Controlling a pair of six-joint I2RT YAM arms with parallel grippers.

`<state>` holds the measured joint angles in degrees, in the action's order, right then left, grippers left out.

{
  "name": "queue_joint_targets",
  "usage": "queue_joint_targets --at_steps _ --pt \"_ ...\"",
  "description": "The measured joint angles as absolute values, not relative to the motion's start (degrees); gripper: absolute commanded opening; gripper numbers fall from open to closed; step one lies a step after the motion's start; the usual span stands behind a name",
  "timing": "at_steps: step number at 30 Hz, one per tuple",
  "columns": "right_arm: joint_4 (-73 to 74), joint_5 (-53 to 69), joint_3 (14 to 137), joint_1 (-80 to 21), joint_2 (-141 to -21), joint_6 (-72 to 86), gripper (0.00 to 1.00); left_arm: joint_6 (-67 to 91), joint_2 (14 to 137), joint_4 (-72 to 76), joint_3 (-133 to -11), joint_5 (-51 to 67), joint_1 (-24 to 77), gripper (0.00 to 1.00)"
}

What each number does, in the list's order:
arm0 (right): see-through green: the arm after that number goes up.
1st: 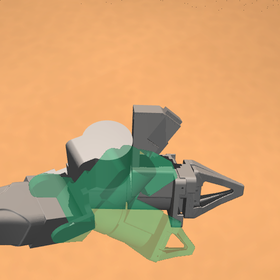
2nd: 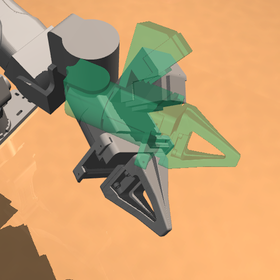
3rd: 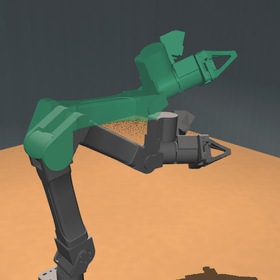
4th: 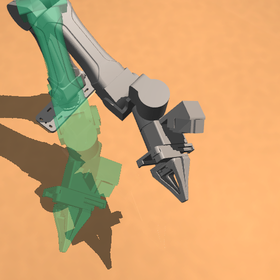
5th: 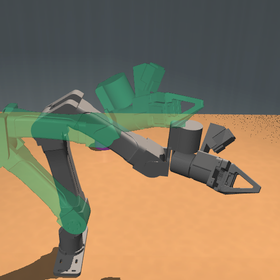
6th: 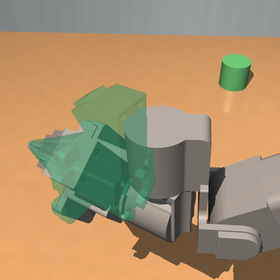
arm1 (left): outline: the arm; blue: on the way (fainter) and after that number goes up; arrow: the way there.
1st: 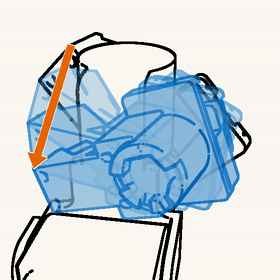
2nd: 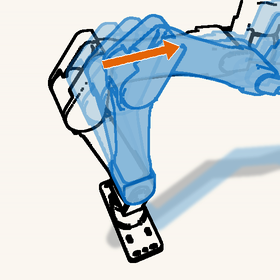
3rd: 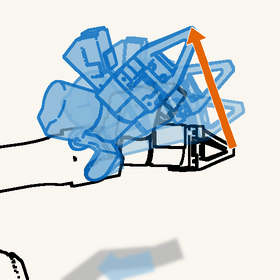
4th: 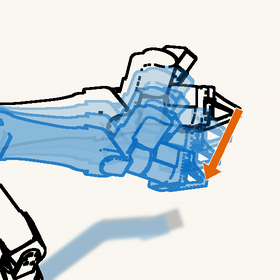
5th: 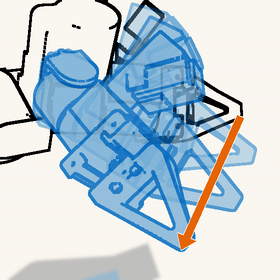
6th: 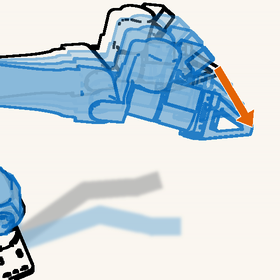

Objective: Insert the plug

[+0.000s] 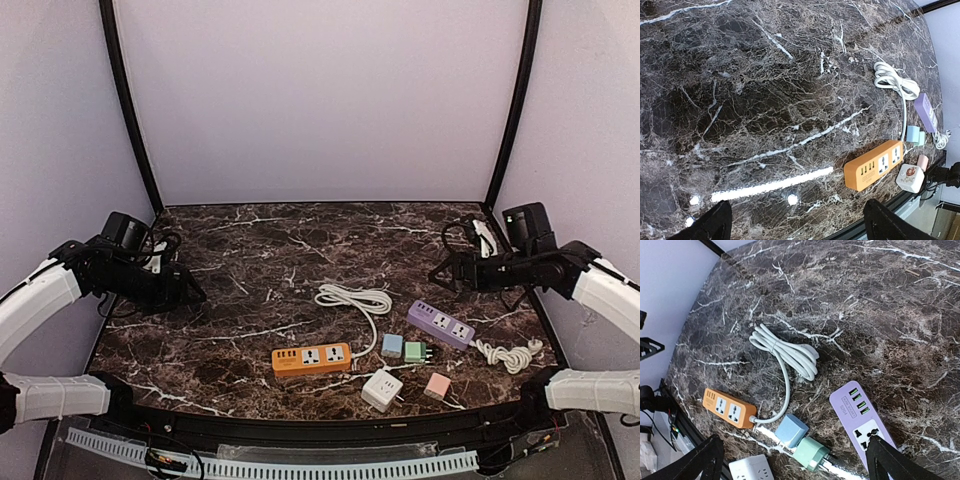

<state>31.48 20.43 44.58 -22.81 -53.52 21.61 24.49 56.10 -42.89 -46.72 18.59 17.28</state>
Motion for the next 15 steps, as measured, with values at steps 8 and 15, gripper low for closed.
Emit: queue_joint_targets --at_steps 8,15 --pt "33.87 16.27 45.63 -28.21 -59.05 16.73 0.99 24.69 55.90 -42.89 -46.72 17.28 17.91 0.93" --pt "33.23 13.15 47.13 -33.15 -64.71 16.36 0.98 24.71 55.90 -42.92 -46.72 16.73 18.00 0.93"
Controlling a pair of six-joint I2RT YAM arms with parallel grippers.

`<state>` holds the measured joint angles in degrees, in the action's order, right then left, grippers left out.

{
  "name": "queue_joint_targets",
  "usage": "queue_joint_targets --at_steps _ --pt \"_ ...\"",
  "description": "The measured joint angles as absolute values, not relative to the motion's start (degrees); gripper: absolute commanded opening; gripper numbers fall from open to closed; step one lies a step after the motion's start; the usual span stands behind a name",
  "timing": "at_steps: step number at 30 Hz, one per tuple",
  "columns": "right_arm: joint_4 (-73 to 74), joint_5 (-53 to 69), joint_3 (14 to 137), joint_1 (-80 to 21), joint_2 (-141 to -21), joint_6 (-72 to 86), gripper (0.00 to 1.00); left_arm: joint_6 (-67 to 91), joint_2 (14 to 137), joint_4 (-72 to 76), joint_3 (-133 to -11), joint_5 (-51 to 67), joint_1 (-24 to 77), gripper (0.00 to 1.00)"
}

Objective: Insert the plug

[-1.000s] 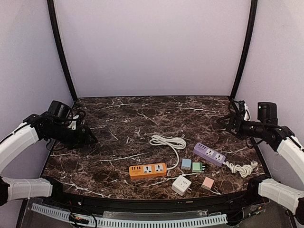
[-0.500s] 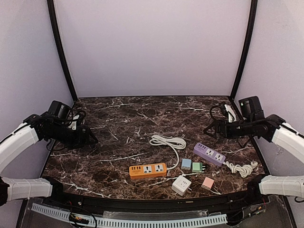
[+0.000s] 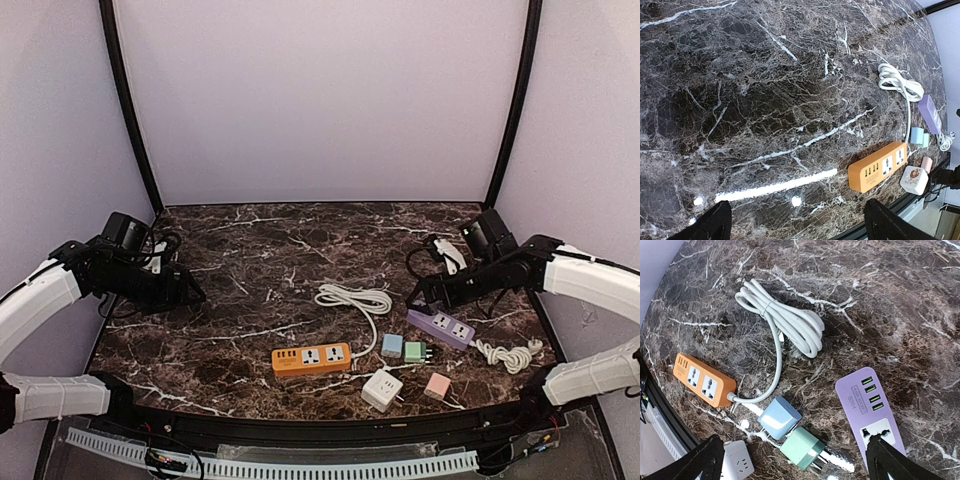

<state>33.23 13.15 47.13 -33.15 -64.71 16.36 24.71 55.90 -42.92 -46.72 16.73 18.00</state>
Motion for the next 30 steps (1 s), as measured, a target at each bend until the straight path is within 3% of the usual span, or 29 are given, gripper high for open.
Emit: queue_joint_targets --at_steps 13,30 --pt "32.67 1.93 48.71 -48.51 -73.84 33.98 0.96 25.28 55.90 -42.96 -46.72 15.66 18.28 0.93" --pt "43.77 -11.73 65.14 -64.40 -89.65 68.16 0.92 25.06 57.65 -45.52 -47.33 12.73 19.57 0.92"
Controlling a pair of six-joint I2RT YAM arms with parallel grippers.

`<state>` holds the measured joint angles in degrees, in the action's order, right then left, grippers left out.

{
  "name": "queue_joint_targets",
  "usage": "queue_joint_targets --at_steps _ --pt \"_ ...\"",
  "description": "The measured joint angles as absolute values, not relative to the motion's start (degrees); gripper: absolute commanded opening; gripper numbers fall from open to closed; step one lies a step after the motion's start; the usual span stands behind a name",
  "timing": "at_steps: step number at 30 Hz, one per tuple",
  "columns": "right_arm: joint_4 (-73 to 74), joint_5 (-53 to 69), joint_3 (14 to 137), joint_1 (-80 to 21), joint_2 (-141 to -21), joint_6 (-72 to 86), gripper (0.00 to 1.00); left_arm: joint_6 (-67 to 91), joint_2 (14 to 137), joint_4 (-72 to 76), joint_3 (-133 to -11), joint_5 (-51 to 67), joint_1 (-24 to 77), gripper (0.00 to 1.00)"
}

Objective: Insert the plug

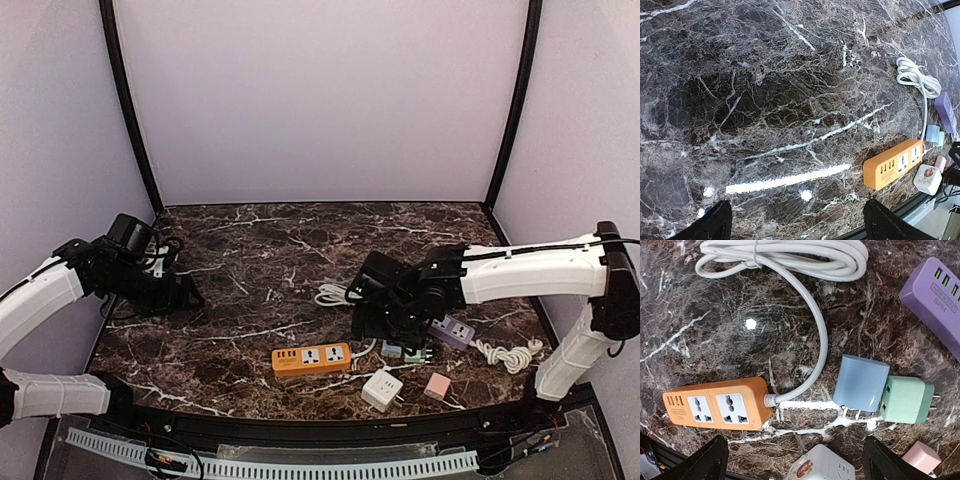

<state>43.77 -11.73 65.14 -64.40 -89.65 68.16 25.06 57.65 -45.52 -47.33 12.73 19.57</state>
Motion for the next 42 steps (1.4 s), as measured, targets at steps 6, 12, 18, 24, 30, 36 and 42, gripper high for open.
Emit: queue_joint_targets --at_steps 6,12,18,24,30,36,42 --pt "46.85 -13.39 67.18 -66.41 -95.55 75.46 0.88 25.08 55.33 -46.30 -47.33 10.98 22.72 0.92" --pt "47.22 -15.33 66.19 -66.46 -95.85 78.43 0.83 25.10 54.81 -46.39 -47.35 10.17 24.10 0.92" --pt "45.56 -15.29 62.28 -66.46 -95.90 78.81 0.77 25.12 54.33 -46.39 -47.35 9.78 24.27 0.92" --pt "42.37 -15.31 57.78 -66.22 -95.57 79.26 0.71 25.12 54.33 -46.39 -47.35 9.80 24.27 0.92" --pt "38.22 -16.19 54.65 -65.80 -95.07 78.94 0.67 25.12 54.35 -46.41 -47.35 9.80 24.29 0.91" --pt "34.24 -16.73 53.08 -65.19 -94.94 77.82 0.66 25.12 54.59 -46.41 -47.35 9.80 24.29 0.91" --pt "31.55 -17.32 52.66 -64.64 -94.94 77.67 0.58 25.12 54.85 -46.39 -47.35 9.80 24.29 0.91"
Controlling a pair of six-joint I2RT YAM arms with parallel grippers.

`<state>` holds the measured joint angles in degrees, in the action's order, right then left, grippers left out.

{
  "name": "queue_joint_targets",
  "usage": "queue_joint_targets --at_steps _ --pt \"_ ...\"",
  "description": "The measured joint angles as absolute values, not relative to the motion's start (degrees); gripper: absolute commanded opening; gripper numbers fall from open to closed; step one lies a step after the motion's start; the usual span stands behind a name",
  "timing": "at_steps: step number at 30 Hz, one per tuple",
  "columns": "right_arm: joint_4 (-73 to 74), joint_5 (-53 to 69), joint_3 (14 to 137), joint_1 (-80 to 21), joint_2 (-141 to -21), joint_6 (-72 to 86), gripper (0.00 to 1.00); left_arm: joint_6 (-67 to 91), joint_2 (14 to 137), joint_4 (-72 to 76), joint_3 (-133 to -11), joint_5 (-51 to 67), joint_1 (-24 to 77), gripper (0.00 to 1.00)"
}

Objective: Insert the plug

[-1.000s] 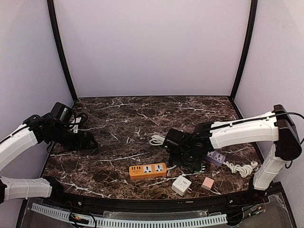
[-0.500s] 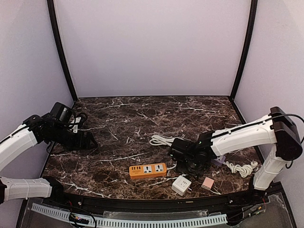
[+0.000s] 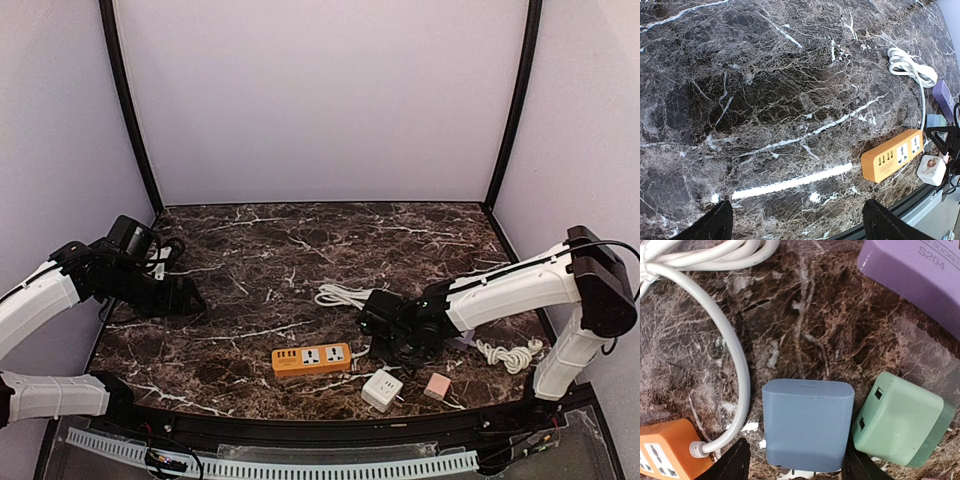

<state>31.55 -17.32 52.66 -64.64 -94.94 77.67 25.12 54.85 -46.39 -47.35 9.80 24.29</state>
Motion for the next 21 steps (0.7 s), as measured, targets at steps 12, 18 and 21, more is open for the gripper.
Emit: queue_joint_targets --at_steps 12,18,21 --pt "28.56 -19.38 50.98 -63.83 -94.83 77.45 0.45 25.12 54.85 -46.39 -47.35 9.80 24.40 0.91" --pt "28.29 -19.55 51.00 -63.68 -94.98 77.45 0.42 25.12 54.85 -46.41 -47.35 9.78 24.58 0.91" --pt "28.34 -19.62 51.00 -63.68 -94.98 77.84 0.42 25.12 54.85 -46.39 -47.35 9.80 24.67 0.91"
